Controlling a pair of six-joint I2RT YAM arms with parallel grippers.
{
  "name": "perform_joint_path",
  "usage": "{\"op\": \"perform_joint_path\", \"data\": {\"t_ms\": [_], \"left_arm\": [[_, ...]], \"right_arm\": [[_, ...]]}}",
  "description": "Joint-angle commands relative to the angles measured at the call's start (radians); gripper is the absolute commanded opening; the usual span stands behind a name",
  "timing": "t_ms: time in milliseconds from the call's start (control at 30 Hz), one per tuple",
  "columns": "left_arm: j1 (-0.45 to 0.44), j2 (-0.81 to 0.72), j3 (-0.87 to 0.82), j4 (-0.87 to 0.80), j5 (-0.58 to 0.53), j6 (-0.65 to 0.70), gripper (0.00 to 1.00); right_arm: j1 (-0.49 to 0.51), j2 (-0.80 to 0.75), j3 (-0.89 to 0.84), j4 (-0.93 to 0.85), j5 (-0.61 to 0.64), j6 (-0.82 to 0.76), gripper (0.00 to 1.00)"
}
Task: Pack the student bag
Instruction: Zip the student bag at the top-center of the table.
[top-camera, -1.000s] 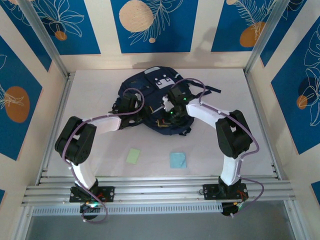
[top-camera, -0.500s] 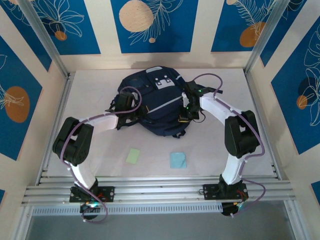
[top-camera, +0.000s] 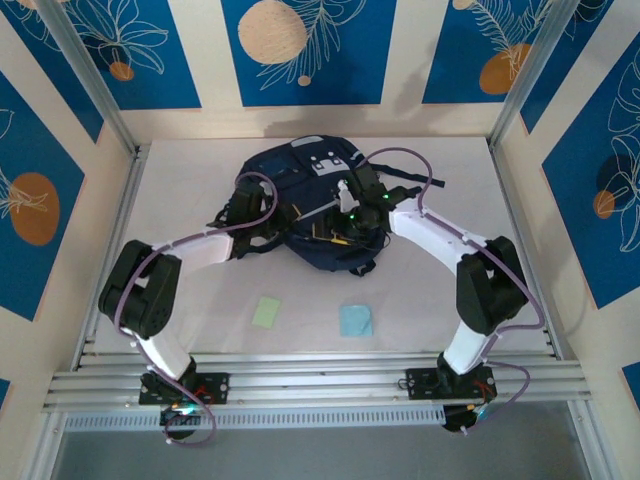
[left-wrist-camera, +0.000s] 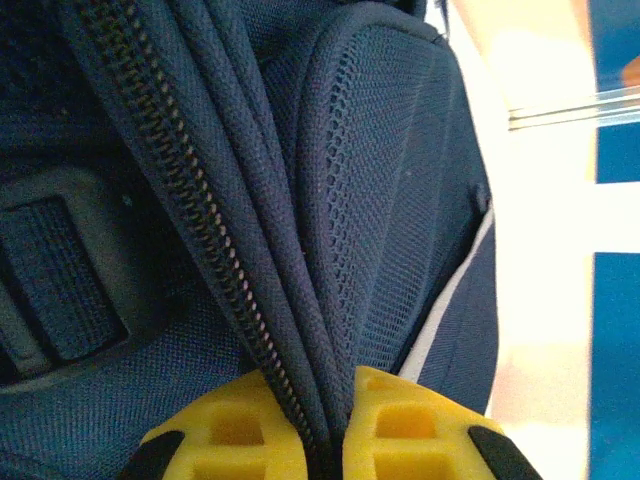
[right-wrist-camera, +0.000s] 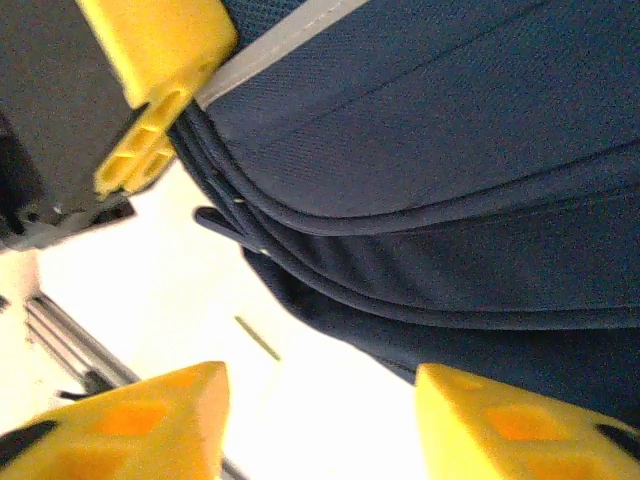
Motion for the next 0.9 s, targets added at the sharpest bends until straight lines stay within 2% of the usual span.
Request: {"op": "perform_joint_path", "data": {"t_ms": [0,167,267,400,467,633,867], "left_arm": [[-0.018,-0.090,0.023,0.172,0.019,-0.075,0.00],[-0.037,-0.114,0.005,0.243,-0.029,-0.133,0.00],[-0.048,-0.124,0.004,0.259,-0.049,-0.150,0.00],[-0.058,-0.126,0.000,0.279,-0.055,-0.167,0.00],[-0.061,-0.125,-0.005,0.284,-0.062,-0.174,0.00],[-0.066,-0.118,-0.028,0.332,-0.059,-0.215,0.00],[-0.066,-0.131,-0.046,0.358,-0.047,-0.241,0.00]], "right_arm": [[0.018,-0.035,-0.019,0.068,-0.006,0.115,0.59],[0.080,-0.030,0.000,0.055,0.155,0.161,0.72],[0.103,-0.012,0.034,0.046,0.214,0.168,0.75],[0.154,0.031,0.089,0.014,0.372,0.143,0.77],[0.172,0.059,0.115,0.005,0.402,0.133,0.77],[0.227,0.117,0.114,0.008,0.593,0.119,0.78],[0.232,0.199,0.098,0.070,0.728,0.142,0.80]]}}
